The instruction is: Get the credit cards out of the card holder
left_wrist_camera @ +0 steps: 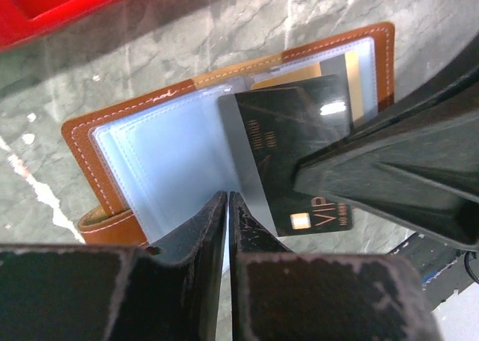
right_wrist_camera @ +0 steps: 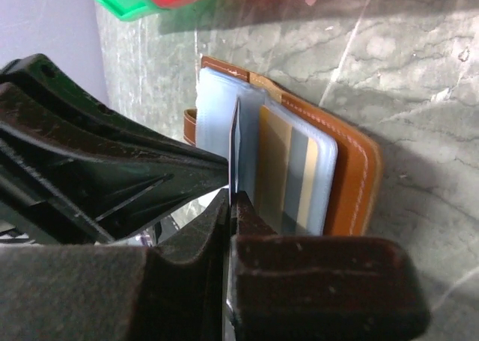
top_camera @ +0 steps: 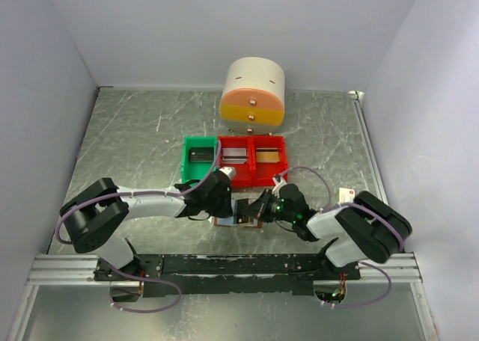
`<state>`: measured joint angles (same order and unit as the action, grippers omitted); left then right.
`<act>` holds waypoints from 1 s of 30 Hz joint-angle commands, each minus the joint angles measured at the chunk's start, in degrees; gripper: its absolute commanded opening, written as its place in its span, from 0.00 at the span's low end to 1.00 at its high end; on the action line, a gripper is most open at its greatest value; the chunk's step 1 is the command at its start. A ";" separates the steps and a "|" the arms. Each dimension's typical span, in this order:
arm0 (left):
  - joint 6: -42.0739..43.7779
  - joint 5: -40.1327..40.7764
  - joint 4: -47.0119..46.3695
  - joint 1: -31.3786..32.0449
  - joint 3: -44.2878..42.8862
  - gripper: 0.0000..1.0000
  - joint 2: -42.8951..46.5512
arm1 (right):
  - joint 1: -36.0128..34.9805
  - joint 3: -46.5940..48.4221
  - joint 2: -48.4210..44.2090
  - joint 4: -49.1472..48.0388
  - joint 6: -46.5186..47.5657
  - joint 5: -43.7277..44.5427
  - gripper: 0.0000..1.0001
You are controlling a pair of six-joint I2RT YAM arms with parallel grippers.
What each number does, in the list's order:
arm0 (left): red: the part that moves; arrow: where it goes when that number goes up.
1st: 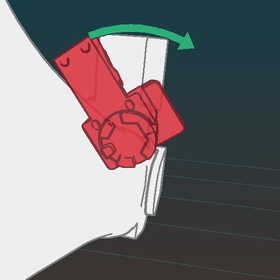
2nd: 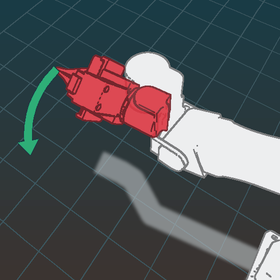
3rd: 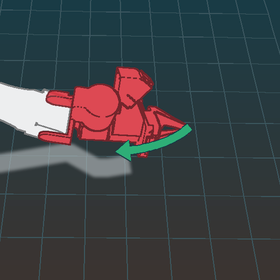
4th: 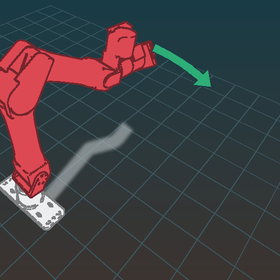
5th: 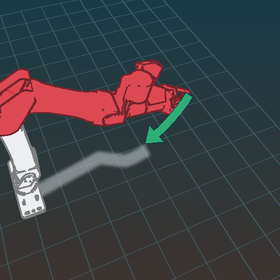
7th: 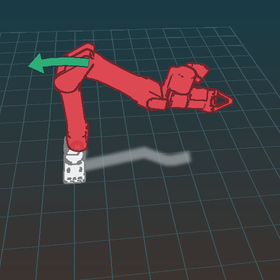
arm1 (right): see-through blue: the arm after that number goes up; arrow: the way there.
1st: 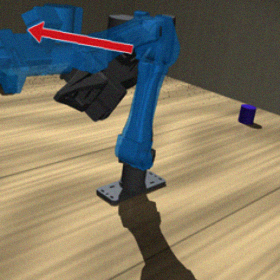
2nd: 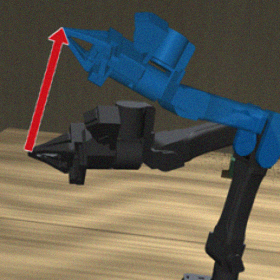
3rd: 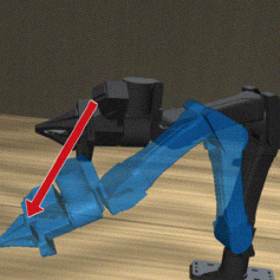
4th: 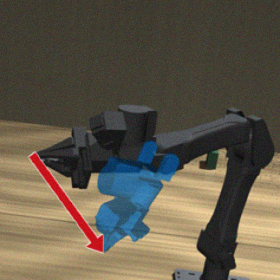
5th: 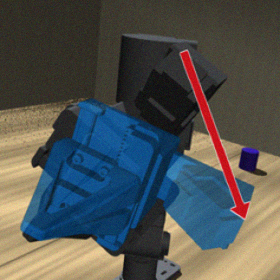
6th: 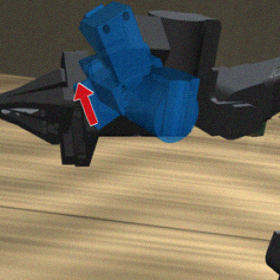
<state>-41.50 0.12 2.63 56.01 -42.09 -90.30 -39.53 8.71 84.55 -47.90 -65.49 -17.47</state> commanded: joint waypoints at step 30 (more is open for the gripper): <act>14.61 -1.28 32.98 -40.48 -9.96 0.92 31.94 | -9.83 31.10 -17.90 33.78 56.32 21.99 0.00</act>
<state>-33.26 6.81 30.76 26.28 -50.30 -59.00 -47.05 34.48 61.32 -11.77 -21.96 0.40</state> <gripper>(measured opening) 0.917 0.009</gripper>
